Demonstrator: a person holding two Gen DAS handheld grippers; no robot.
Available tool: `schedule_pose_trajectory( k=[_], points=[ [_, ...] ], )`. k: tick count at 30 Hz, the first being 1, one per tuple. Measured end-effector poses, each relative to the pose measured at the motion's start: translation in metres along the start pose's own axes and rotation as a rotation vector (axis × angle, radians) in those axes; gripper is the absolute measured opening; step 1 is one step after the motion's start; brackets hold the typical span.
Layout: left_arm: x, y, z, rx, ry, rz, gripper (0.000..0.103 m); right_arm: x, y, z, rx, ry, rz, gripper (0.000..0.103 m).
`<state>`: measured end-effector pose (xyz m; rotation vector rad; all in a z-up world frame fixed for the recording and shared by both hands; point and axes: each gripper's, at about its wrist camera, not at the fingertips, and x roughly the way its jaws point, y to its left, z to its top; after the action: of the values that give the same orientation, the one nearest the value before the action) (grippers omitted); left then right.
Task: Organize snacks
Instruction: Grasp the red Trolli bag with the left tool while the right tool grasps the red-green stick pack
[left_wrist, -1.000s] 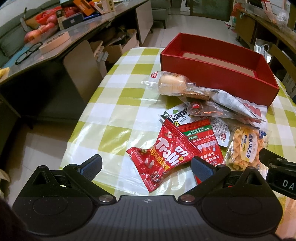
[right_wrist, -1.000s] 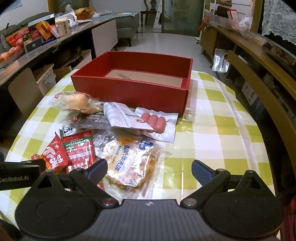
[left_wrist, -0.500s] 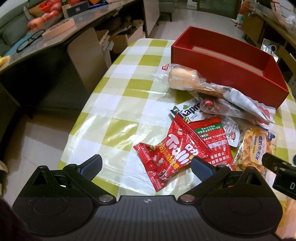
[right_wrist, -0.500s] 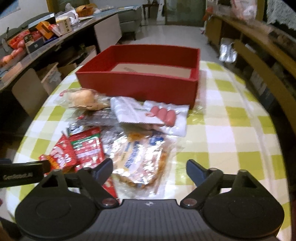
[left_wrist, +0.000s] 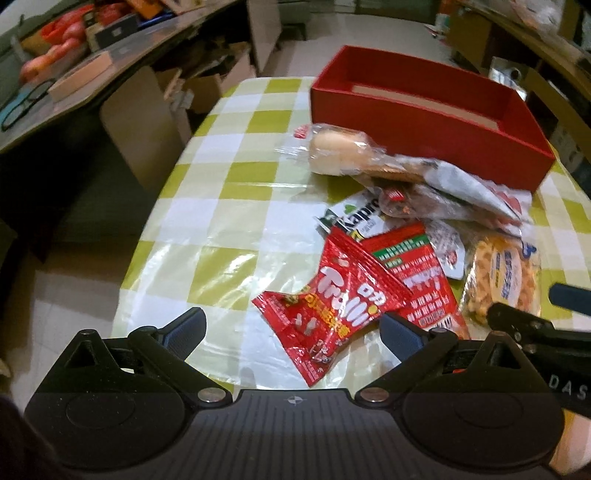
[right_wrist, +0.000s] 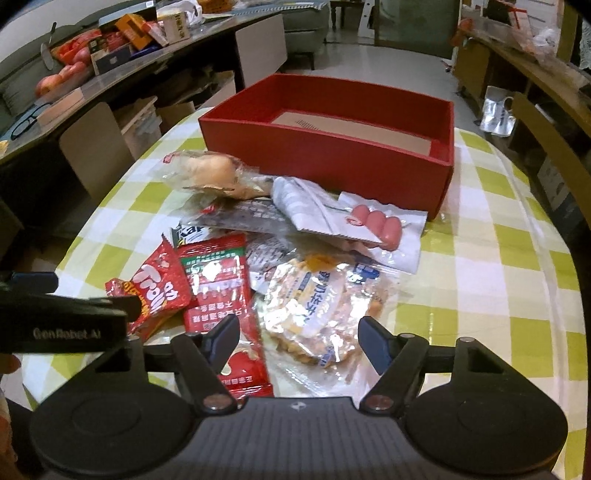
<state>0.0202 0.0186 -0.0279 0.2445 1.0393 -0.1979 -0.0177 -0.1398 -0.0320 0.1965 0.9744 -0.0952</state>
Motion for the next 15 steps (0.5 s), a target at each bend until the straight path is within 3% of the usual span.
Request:
schedule_pose_trajectory(
  k=[6, 15],
  points=[
    [0.007, -0.007, -0.001, 0.082, 0.001, -0.020, 0.101, 0.002, 0.001, 0.000, -0.019, 0.017, -0.002, 0.077],
    [0.033, -0.014, -0.001, 0.238, 0.033, -0.112, 0.098, 0.006, -0.007, -0.001, -0.013, 0.054, 0.026, 0.076]
  ],
)
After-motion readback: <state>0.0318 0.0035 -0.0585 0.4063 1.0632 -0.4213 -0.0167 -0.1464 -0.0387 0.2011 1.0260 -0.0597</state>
